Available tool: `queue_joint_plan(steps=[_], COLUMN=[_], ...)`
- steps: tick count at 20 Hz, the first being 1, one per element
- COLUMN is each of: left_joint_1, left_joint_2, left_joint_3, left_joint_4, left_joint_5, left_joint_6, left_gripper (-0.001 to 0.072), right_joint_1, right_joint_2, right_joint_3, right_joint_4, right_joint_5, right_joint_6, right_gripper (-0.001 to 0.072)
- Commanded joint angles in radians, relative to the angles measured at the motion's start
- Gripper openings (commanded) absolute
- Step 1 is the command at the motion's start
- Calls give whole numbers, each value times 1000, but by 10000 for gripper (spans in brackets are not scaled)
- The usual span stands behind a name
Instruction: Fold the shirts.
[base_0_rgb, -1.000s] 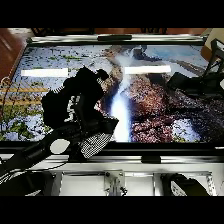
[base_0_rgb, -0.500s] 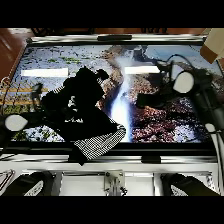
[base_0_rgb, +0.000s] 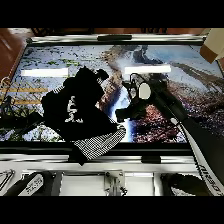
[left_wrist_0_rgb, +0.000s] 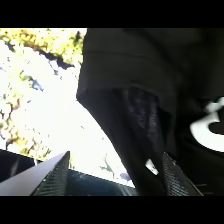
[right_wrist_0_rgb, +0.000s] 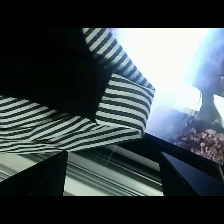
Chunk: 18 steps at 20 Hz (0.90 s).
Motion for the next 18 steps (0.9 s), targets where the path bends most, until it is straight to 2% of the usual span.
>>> queue_joint_plan(steps=[1,6,12,14,17,18], left_joint_1=[-17,-172,-244,-261,-309,-323], left_joint_2=[-94,-104,-103,-103,-103,-103], left_joint_3=[-1,-24,-154,-179,-182,-182], left_joint_4=[-56,-156,-264,-311,-318,-318], left_joint_5=[-8,-27,-14,-2,17,20], left_joint_6=[58,74,75,102,98,95], left_gripper=[720,720,720,720,720,691], right_joint_1=[-25,-83,-68,-67,-63,-58], right_joint_2=[-47,-89,-97,-117,-173,-188], right_joint_3=[0,0,0,0,0,0], right_joint_4=[-11,8,142,219,363,393], right_joint_5=[2,-41,-238,-277,-287,-288], right_joint_6=[-31,-97,-140,-190,-248,-258], right_gripper=[678,678,678,678,678,678])
